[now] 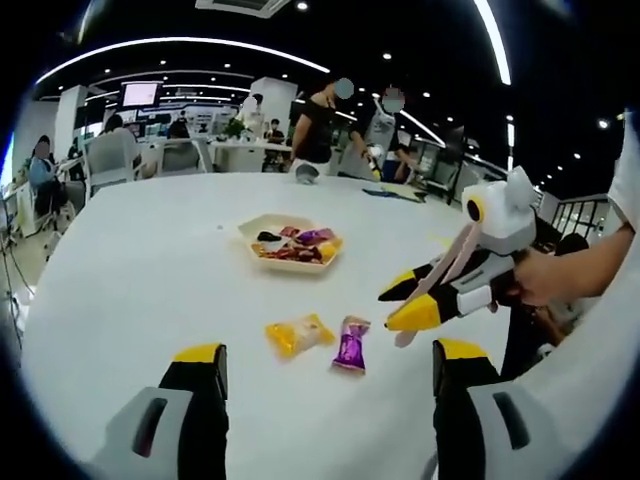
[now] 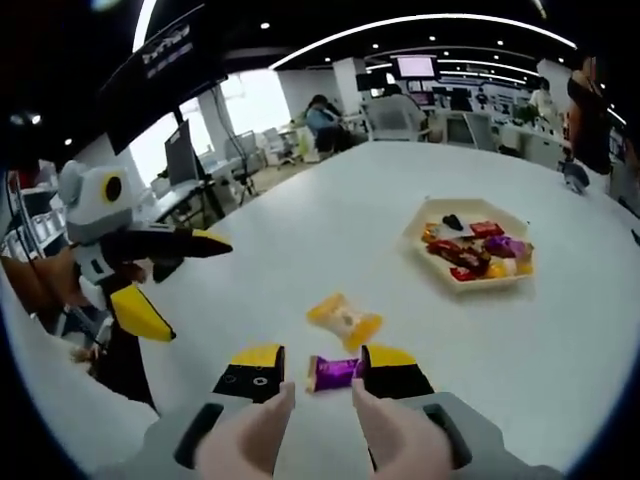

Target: Place the target food into the container with the food tongs after gripping and lifting it, then release it inside without dropping or visibly crushing the food.

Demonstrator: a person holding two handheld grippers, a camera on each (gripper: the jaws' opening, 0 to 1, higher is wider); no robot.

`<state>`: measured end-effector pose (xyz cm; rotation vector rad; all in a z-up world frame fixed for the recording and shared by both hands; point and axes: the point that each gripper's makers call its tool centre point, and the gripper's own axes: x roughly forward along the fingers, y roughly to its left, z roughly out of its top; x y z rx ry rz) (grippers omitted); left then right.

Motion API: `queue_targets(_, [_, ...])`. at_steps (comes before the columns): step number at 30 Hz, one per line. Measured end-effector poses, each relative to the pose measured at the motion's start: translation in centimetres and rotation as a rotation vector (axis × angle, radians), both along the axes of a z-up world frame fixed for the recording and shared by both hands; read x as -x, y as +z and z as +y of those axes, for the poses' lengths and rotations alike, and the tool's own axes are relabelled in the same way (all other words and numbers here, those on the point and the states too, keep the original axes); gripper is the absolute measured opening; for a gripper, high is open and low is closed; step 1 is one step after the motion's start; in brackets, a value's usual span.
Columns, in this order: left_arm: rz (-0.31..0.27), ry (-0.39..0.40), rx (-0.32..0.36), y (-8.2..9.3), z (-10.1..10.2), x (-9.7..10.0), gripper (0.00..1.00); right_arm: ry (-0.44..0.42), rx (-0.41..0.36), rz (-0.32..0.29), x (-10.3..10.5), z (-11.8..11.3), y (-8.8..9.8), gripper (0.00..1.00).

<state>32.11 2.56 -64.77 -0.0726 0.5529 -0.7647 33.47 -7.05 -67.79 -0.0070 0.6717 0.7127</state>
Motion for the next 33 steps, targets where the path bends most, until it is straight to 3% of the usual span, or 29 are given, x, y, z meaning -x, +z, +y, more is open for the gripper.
queue_targets(3, [0.004,-0.01,-0.036,-0.5,0.3,0.5,0.84,0.008,0.011,0.013,0.1,0.1,-0.5,0.3])
queue_targets(15, [0.004,-0.021,-0.016,-0.6,-0.3,0.9,0.84,0.033,0.028,0.014,0.7,0.3,-0.7,0.3])
queue_targets(33, [0.011,-0.026,-0.019,-0.9,0.4,1.4,0.84,0.017,0.052,0.017,0.7,0.1,-1.7,0.3])
